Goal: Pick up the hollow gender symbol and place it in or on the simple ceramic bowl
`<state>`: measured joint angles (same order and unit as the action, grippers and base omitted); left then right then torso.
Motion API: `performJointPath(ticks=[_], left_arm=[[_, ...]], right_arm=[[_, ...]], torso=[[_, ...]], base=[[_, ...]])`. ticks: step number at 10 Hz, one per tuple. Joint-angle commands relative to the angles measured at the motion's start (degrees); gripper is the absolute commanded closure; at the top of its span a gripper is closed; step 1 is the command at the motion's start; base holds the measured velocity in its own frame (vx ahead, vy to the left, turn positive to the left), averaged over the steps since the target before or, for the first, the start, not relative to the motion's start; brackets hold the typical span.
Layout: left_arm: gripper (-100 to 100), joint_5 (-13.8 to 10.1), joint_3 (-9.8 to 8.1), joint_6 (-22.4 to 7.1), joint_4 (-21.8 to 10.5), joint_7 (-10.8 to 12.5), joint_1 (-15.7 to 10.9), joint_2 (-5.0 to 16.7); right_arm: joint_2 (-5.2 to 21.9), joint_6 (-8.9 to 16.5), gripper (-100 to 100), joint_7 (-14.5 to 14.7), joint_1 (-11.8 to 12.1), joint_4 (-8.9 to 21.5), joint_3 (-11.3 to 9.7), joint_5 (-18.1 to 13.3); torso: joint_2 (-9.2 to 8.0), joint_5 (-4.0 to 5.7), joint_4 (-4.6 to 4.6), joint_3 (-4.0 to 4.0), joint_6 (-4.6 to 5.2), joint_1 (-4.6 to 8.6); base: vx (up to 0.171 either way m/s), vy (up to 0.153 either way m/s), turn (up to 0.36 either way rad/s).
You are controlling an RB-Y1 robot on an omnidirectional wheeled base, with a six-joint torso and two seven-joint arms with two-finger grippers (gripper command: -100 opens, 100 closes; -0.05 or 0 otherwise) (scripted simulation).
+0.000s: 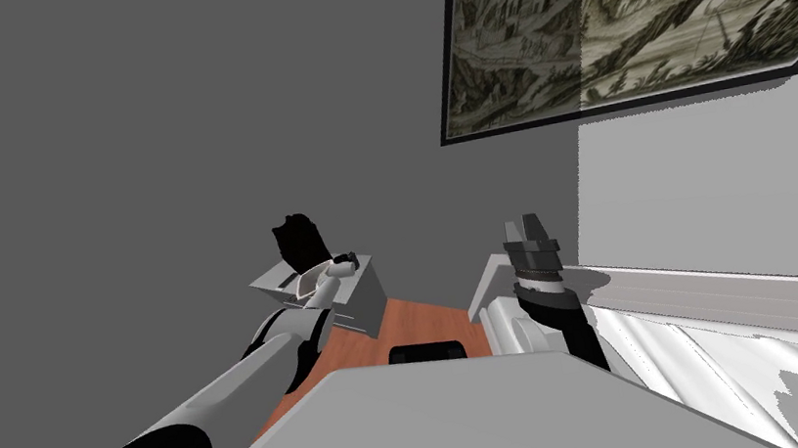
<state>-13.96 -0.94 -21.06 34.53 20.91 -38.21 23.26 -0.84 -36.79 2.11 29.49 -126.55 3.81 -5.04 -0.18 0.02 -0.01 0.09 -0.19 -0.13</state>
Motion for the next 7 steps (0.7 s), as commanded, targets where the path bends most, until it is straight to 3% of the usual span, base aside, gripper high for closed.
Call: performJointPath(ticks=[1, 2, 7], left_arm=[[100, -1.75, 0.46, -2.78, -2.62, -0.2, -2.29, 0.62], [100, -2.74, 0.34, -4.4, -2.71, 0.76, -4.21, 1.37], [100, -3.74, 0.19, -12.03, -2.86, 1.67, -6.01, 2.04]], right_arm=[[0.0, 0.0, 0, 0.0, 0.0, 0.0, 0.0, 0.0], [0.0, 0.0, 0, 0.0, 0.0, 0.0, 0.0, 0.0], [0.0, 0.0, 0, 0.0, 0.0, 0.0, 0.0, 0.0]], torso=[[0.0, 0.0, 0.0, 0.0, 0.0, 0.0], [0.0, -0.04, 0.05, -0.02, -0.01, -0.04], [0.02, -0.06, 0.05, -0.03, -0.02, -0.06]], base=[[-0.013, 0.046, 0.008], [-0.027, 0.065, 0.023], [-0.008, 0.044, 0.011]])
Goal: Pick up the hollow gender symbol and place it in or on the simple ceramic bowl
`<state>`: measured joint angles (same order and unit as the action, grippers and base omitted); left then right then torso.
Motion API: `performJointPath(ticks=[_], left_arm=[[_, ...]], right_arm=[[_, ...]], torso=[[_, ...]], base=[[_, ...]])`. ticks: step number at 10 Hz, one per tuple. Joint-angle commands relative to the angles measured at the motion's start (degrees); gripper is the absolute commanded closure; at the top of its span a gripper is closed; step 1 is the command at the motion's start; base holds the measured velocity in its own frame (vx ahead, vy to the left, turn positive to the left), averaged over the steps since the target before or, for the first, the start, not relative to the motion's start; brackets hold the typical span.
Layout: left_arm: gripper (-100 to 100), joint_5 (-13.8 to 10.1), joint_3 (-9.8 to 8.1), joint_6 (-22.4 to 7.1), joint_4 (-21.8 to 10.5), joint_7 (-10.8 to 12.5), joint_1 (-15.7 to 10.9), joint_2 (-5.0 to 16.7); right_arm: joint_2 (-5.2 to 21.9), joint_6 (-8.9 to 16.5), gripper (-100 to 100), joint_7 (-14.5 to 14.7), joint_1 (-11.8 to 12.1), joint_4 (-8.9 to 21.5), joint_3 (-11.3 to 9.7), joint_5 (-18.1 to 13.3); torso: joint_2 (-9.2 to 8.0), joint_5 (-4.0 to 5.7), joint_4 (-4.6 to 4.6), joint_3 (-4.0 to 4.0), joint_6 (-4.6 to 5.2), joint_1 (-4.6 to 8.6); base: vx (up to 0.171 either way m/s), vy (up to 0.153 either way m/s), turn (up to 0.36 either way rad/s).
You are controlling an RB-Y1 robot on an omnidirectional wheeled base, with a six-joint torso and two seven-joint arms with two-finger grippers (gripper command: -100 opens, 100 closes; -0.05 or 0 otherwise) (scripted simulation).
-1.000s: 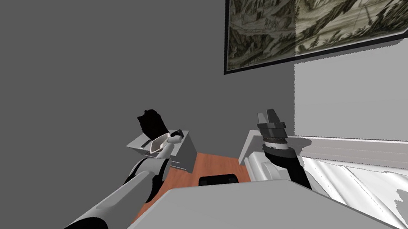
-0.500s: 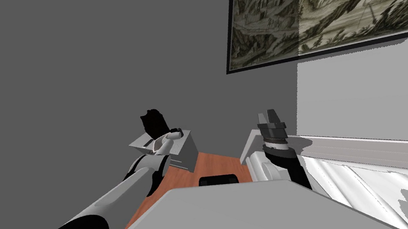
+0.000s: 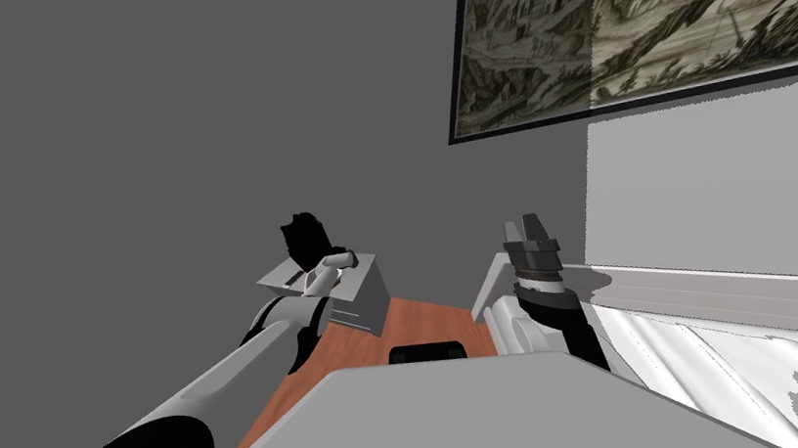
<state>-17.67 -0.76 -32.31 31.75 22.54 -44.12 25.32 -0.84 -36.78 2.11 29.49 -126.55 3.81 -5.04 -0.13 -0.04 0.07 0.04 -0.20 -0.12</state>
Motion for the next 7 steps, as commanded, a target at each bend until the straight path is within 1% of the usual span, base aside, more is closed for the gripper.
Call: performJointPath(ticks=[1, 2, 3, 4, 6, 7], left_arm=[[100, -1.03, -0.16, -2.86, -0.28, 0.92, -1.79, 0.59], [100, -1.03, -0.16, -4.37, -0.28, 0.92, -1.79, 0.59], [100, -1.03, -0.16, -5.19, -0.28, 0.92, -1.79, 0.59], [100, -2.04, -0.35, -6.83, -0.53, 1.74, -3.37, 1.12], [100, -2.04, -0.35, -9.45, -0.53, 1.74, -3.37, 1.12], [100, -3.04, -0.56, -11.26, -0.82, 2.51, -4.82, 1.58]], right_arm=[[0.0, 0.0, 0, 0.0, 0.0, 0.0, 0.0, 0.0], [0.0, 0.0, 0, 0.0, 0.0, 0.0, 0.0, 0.0], [0.0, 0.0, 0, 0.0, 0.0, 0.0, 0.0, 0.0], [0.0, 0.0, 0, 0.0, 0.0, 0.0, 0.0, 0.0], [0.0, 0.0, 0, 0.0, 0.0, 0.0, 0.0, 0.0], [0.0, 0.0, 0, 0.0, 0.0, 0.0, 0.0, 0.0]], torso=[[0.0, 0.0, 0.0, 0.0, 0.0, 0.0], [-0.02, 0.02, -0.06, 0.04, -0.01, -0.1], [-0.05, -0.01, -0.02, 0.03, -0.07, -0.14], [-0.06, -0.03, 0.08, -0.01, -0.17, -0.1], [-0.11, -0.08, 0.11, 0.0, -0.32, -0.34], [-0.17, -0.12, 0.23, -0.03, -0.42, -0.3]], base=[[-0.012, 0.062, 0.035], [-0.007, 0.067, 0.002], [0.005, 0.03, -0.018], [0.01, 0.062, 0.046], [0.002, 0.052, 0.003], [0.005, 0.063, 0.054]])
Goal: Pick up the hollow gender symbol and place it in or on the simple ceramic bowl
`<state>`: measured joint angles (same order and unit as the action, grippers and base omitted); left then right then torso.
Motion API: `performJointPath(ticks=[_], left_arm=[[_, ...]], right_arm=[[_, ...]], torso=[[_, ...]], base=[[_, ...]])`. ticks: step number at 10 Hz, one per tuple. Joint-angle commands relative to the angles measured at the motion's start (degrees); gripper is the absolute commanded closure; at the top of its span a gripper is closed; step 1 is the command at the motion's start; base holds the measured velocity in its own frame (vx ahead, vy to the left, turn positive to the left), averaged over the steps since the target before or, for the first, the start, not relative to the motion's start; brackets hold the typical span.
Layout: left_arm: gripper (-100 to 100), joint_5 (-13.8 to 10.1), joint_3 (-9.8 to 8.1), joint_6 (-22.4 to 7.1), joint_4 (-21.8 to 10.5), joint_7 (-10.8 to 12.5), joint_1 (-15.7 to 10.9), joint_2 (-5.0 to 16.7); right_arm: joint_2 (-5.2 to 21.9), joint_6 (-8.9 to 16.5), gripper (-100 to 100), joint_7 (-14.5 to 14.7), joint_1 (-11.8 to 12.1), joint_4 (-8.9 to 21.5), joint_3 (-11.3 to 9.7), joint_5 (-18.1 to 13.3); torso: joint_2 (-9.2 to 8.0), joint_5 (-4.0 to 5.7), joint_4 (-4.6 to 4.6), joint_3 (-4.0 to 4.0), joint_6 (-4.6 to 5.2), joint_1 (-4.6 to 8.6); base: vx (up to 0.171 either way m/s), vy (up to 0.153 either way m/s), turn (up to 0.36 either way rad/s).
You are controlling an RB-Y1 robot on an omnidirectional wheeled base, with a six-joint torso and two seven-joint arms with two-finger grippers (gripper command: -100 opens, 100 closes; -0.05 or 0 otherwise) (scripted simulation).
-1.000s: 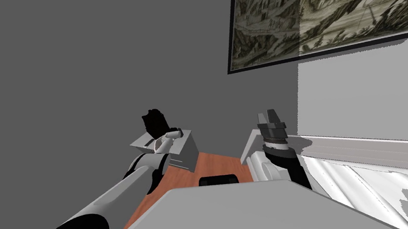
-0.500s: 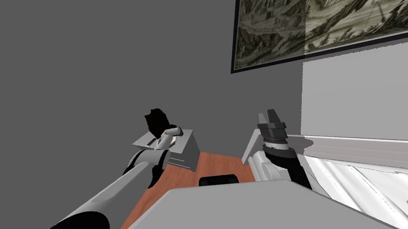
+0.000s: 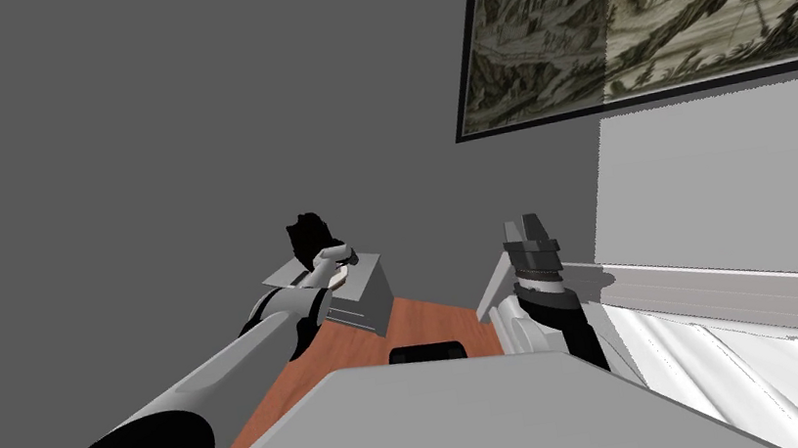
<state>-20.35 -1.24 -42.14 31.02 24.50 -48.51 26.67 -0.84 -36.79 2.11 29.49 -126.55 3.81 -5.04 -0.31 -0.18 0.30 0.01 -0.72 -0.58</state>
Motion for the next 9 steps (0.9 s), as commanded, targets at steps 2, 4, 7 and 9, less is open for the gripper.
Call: performJointPath(ticks=[2, 4, 7, 9], left_arm=[[100, -0.37, -0.08, -3.69, -0.09, 0.56, -0.43, 0.23], [100, -1.35, -0.3, -7.08, -0.41, 1.27, -1.76, 0.63], [100, -2.31, -0.54, -11.25, -0.77, 1.94, -2.97, 0.96], [100, -3.25, -0.78, -14.43, -1.14, 2.55, -4.07, 1.23]], right_arm=[[0.0, 0.0, 0, 0.0, 0.0, 0.0, 0.0, 0.0], [0.0, 0.0, 0, 0.0, 0.0, 0.0, 0.0, 0.0], [0.0, 0.0, 0, 0.0, 0.0, 0.0, 0.0, 0.0], [0.0, 0.0, 0, 0.0, 0.0, 0.0, 0.0, 0.0]], torso=[[-0.04, -0.05, 0.07, -0.02, -0.11, -0.13], [-0.13, -0.12, 0.19, -0.03, -0.33, -0.31], [-0.11, -0.23, 0.34, -0.12, -0.53, -0.59], [-0.1, -0.29, 0.43, -0.16, -0.74, -0.84]], base=[[0.0, 0.056, -0.002], [0.0, 0.074, 0.04], [0.006, 0.067, 0.014], [0.022, 0.096, 0.027]])
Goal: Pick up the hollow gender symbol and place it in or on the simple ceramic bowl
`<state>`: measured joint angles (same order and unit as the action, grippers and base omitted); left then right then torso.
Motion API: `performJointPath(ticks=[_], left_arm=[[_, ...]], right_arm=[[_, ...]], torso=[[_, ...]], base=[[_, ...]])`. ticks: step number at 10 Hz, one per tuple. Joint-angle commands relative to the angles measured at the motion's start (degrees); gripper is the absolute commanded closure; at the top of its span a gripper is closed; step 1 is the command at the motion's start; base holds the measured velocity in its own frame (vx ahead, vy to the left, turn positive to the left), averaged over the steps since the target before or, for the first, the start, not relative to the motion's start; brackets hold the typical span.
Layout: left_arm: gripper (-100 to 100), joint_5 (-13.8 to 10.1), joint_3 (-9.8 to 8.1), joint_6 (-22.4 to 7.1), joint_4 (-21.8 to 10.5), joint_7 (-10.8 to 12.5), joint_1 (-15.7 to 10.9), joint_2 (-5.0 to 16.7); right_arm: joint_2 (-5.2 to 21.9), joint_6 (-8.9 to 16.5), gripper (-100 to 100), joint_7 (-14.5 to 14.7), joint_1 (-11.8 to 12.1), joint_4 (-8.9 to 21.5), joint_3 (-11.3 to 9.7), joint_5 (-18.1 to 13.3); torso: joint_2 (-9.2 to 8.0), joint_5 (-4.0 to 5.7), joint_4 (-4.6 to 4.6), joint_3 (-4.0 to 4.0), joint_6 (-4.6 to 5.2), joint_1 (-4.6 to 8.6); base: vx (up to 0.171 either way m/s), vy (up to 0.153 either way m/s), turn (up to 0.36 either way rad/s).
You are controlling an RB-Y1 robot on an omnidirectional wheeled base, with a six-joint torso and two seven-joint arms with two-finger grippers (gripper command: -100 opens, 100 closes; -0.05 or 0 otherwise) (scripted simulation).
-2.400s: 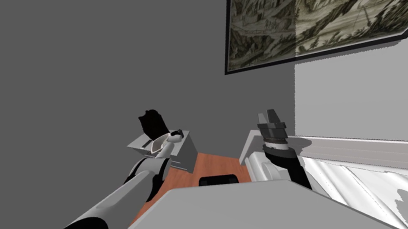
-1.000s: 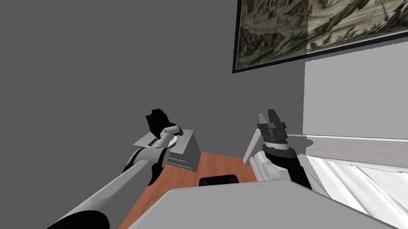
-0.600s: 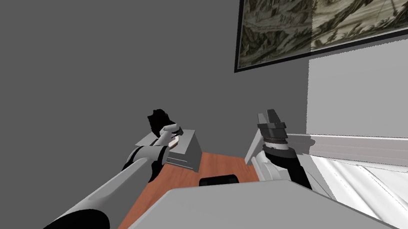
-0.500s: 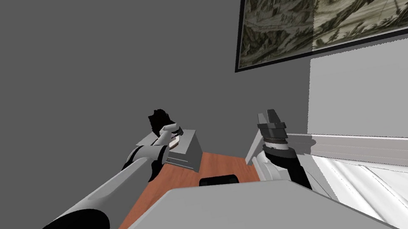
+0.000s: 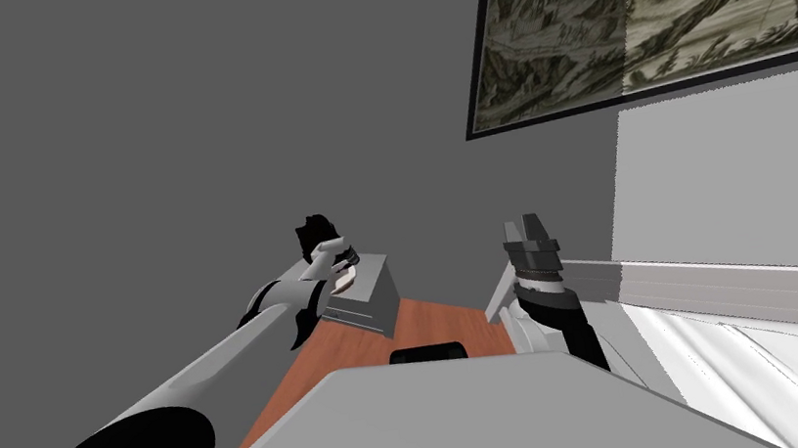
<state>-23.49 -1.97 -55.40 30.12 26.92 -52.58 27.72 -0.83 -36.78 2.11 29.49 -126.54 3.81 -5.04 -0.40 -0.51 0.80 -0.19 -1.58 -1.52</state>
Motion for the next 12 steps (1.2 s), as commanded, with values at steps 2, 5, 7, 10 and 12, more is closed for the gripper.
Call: performJointPath(ticks=[2, 5, 7, 10, 12], left_arm=[[100, -1.01, -0.29, -4.68, -0.61, 0.68, -0.98, 0.41], [100, -2.67, -0.78, -9.1, -1.36, 1.65, -2.65, 0.74], [100, -3.43, -1.01, -12.59, -1.73, 2.06, -3.33, 0.87], [100, -4.12, -1.22, -15.12, -2.08, 2.42, -3.91, 0.98], [100, -5.29, -1.57, -18.57, -2.74, 3.0, -4.77, 1.18]], right_arm=[[0.0, 0.0, 0, 0.0, 0.0, 0.0, 0.0, 0.0], [0.0, 0.0, 0, 0.0, 0.0, 0.0, 0.0, 0.0], [0.0, 0.0, 0, 0.0, 0.0, 0.0, 0.0, 0.0], [0.0, 0.0, 0, 0.0, 0.0, 0.0, 0.0, 0.0], [0.0, 0.0, 0, 0.0, 0.0, 0.0, 0.0, 0.0]], torso=[[0.01, 0.01, 0.01, -0.01, -0.2, -0.2], [-0.23, -0.06, 0.14, 0.04, -0.83, -0.69], [-0.36, -0.13, 0.26, 0.05, -1.25, -1.13], [-0.4, -0.24, 0.44, -0.02, -1.82, -1.77], [-0.48, -0.3, 0.56, -0.04, -2.11, -2.04]], base=[[0.028, 0.096, 0.023], [0.016, 0.088, 0.032], [0.029, 0.097, 0.02], [0.021, 0.084, 0.028], [0.028, 0.107, 0.037]])
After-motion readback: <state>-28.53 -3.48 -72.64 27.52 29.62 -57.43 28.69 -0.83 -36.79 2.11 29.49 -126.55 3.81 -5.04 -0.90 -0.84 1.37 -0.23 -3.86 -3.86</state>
